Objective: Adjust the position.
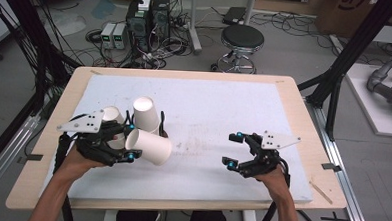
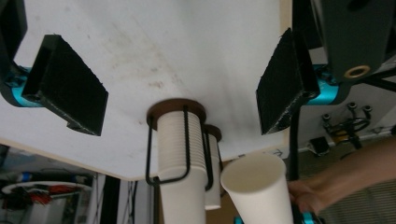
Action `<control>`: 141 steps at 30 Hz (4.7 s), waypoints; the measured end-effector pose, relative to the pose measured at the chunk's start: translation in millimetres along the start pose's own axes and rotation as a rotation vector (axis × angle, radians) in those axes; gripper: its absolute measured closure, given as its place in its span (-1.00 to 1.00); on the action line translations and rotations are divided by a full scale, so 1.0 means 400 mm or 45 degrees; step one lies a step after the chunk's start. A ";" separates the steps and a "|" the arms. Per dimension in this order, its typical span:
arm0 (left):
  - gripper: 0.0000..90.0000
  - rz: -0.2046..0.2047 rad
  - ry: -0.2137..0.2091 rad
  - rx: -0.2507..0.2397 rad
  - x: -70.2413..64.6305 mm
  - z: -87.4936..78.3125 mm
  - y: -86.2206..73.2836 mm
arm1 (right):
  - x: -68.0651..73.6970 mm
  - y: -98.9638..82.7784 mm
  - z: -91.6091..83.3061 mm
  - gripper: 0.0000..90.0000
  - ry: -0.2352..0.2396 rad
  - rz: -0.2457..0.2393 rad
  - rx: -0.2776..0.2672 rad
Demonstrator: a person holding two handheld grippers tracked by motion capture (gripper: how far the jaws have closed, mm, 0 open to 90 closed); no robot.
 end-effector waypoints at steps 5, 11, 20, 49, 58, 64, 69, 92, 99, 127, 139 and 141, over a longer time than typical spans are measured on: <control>-0.25 0.007 -0.019 0.002 -0.007 0.015 0.004 | 0.026 0.066 0.012 -0.61 0.062 -0.061 0.000; -0.25 0.013 -0.034 -0.005 -0.014 0.033 0.012 | 0.048 0.122 0.052 -0.61 0.123 -0.107 0.028; -0.25 0.020 -0.069 -0.012 -0.028 0.081 0.030 | 0.075 0.166 0.120 -0.62 0.210 -0.144 0.058; -0.25 0.056 -0.113 0.002 -0.052 0.137 0.040 | 0.139 0.191 0.233 -0.62 0.348 -0.196 0.140; -0.25 0.056 -0.112 -0.017 -0.053 0.130 0.044 | 0.152 0.175 0.262 -0.61 0.373 -0.193 0.184; -0.25 0.063 -0.110 -0.033 -0.055 0.126 0.047 | 0.154 0.170 0.267 -0.61 0.375 -0.201 0.208; -0.25 0.066 -0.118 -0.039 -0.054 0.119 0.047 | 0.152 0.160 0.266 -0.61 0.370 -0.198 0.211; -0.25 0.077 -0.137 -0.038 -0.056 0.118 0.041 | 0.148 0.136 0.249 -0.37 0.382 -0.224 0.212; -0.88 0.087 -0.072 -0.007 -0.052 0.135 0.030 | 0.143 0.137 0.239 -0.37 0.353 -0.222 0.211; -0.88 -0.092 -0.007 0.669 -0.033 0.122 -0.016 | 0.119 0.140 0.214 -0.37 0.232 -0.224 0.633; -0.88 0.031 0.032 1.028 -0.036 0.147 0.005 | 0.135 0.133 0.246 -0.37 0.206 -0.323 0.974; -0.88 0.034 0.035 1.086 -0.036 0.151 0.007 | 0.135 0.136 0.252 -0.37 0.203 -0.356 1.004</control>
Point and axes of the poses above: each handheld gripper's, and its own axes: z roughly forward along the jaws, y roughly out of its top, x roughly to its left, the point moved 6 cm from there along z, roughly forward along the jaws, and after that the axes turned 15 degrees about x, right-handed, at the moved point
